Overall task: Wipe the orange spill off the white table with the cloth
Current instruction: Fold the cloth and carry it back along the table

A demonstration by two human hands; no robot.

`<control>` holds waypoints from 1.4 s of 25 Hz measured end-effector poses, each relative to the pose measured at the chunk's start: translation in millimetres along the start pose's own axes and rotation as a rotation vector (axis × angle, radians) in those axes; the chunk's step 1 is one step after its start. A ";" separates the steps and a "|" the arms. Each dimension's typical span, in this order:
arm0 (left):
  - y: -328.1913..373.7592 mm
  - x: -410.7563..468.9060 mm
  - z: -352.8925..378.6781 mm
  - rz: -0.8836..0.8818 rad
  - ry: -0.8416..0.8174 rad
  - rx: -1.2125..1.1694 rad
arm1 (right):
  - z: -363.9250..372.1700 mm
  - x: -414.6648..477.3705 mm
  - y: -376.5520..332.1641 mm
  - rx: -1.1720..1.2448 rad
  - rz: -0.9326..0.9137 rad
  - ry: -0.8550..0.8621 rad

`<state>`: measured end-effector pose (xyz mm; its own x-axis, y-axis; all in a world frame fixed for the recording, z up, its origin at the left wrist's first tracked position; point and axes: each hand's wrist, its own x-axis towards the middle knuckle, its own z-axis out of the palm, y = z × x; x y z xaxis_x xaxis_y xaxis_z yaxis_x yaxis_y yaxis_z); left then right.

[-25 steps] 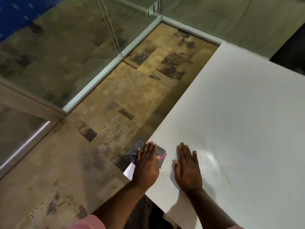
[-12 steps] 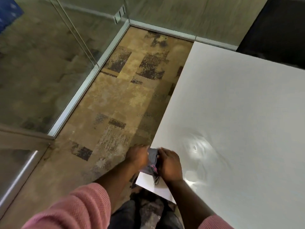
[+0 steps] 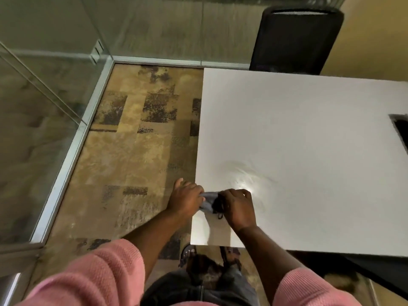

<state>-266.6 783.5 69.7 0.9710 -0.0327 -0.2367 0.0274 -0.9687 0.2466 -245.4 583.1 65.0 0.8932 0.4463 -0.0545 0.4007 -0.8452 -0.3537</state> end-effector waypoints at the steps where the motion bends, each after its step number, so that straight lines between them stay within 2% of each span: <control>1: 4.5 2.0 -8.0 0.051 0.031 -0.011 | -12.4 -4.1 -1.3 0.013 0.027 0.045; 7: 49.9 24.0 -50.2 0.368 0.264 -0.064 | -71.0 -31.9 9.6 0.004 0.185 0.328; 14: 134.4 35.5 -74.9 0.547 0.284 -0.090 | -119.7 -82.7 52.1 -0.067 0.289 0.522; 19: 193.7 36.3 -77.9 0.662 0.317 -0.114 | -146.9 -121.8 86.3 -0.107 0.340 0.587; 25: 289.7 40.1 -73.4 0.764 0.348 -0.111 | -180.0 -165.0 162.4 -0.123 0.349 0.735; 30: 356.4 46.0 -56.2 0.778 0.360 -0.122 | -200.4 -193.6 233.0 -0.162 0.350 0.703; 35: 407.9 62.7 -47.1 0.810 0.367 -0.132 | -213.5 -206.4 274.2 -0.153 0.394 0.734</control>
<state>-183.3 397.9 199.7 0.7186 -0.5911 0.3663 -0.6937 -0.6459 0.3186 -276.3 196.5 178.6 0.8580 -0.1489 0.4916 0.0081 -0.9530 -0.3028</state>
